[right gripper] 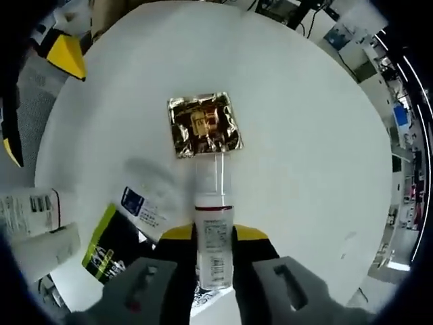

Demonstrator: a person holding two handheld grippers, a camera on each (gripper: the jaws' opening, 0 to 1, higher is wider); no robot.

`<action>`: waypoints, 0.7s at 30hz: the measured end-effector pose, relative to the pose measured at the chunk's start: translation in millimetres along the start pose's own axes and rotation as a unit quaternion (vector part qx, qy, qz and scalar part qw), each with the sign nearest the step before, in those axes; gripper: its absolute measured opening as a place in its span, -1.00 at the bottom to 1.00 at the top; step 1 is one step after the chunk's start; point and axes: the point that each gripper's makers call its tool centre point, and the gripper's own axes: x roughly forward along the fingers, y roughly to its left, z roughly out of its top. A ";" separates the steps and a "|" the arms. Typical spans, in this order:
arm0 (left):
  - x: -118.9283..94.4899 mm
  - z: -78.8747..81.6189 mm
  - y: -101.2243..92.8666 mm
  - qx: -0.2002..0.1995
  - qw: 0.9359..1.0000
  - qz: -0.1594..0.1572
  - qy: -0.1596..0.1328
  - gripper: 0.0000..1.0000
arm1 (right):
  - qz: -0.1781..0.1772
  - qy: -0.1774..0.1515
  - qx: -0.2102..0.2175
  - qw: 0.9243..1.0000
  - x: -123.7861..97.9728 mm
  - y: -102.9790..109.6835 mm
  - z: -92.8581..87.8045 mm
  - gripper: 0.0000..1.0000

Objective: Arrange the skincare products in the storage area until every visible bottle or jar stands upright without overlapping.

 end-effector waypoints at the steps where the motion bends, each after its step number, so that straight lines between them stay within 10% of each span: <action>1: 0.0 0.1 -0.1 0.000 1.000 0.000 0.000 0.86 | -0.010 -0.007 0.003 1.000 -1.0 -0.6 -0.2 -0.65; 10: -0.6 -1.0 -0.3 0.002 1.000 -0.001 0.003 0.86 | -0.048 -0.073 0.036 0.995 -33.0 -3.3 5.4 -0.67; 21: 0.4 -0.5 -7.5 0.016 1.000 -0.008 0.007 0.86 | -0.113 -0.195 0.119 0.967 -108.5 5.6 -0.7 -0.67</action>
